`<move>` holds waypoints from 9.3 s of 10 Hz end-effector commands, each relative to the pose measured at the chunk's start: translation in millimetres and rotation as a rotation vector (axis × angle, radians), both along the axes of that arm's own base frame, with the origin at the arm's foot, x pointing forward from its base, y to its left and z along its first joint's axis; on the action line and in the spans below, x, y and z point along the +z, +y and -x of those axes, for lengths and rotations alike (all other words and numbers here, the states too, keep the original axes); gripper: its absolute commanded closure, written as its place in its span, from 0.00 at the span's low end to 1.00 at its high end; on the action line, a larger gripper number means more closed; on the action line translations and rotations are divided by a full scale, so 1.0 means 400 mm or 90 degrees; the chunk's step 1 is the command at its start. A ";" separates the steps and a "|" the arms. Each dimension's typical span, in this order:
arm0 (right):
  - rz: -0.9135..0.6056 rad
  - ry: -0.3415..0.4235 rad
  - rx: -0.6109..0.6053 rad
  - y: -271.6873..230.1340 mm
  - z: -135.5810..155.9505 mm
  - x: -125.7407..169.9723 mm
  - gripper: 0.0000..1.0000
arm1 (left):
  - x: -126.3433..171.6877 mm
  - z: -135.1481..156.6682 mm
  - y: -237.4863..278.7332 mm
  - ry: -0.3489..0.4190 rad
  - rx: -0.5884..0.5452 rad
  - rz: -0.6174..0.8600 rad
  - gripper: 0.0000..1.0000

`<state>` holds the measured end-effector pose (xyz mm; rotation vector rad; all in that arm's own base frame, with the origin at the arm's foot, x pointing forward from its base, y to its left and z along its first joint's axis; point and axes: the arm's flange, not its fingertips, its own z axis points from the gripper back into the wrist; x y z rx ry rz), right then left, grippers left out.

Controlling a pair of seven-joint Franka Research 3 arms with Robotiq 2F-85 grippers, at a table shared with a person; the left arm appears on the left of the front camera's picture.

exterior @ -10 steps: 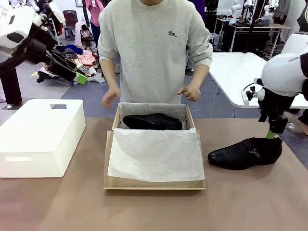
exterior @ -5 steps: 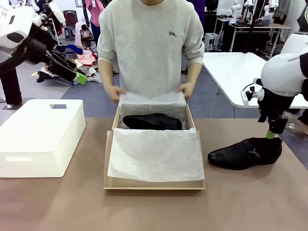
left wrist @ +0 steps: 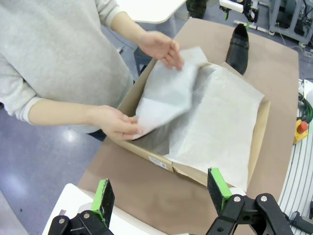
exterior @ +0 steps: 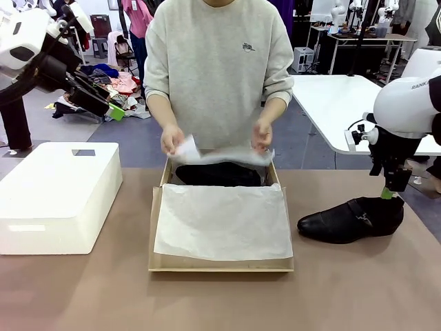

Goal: Pack the shoes into the box.
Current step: Place the other shoe of the Shoes into the Shoes Box.

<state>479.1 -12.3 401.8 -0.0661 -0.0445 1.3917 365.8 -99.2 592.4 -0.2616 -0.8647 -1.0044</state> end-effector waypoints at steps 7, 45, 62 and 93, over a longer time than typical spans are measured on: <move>-0.041 -0.023 0.017 -0.066 -0.060 -0.077 0.00 | -0.001 -0.005 0.004 -0.002 -0.012 0.002 0.00; -0.084 0.000 -0.284 -0.029 -0.059 0.200 1.00 | -0.001 -0.005 0.004 -0.002 -0.012 0.002 0.00; -0.023 -0.078 -0.856 0.357 -0.038 0.298 1.00 | -0.001 -0.005 0.004 -0.002 -0.012 0.002 0.00; -0.126 -0.026 -1.272 0.840 -0.082 0.319 1.00 | -0.001 -0.005 0.004 -0.002 -0.012 0.002 0.00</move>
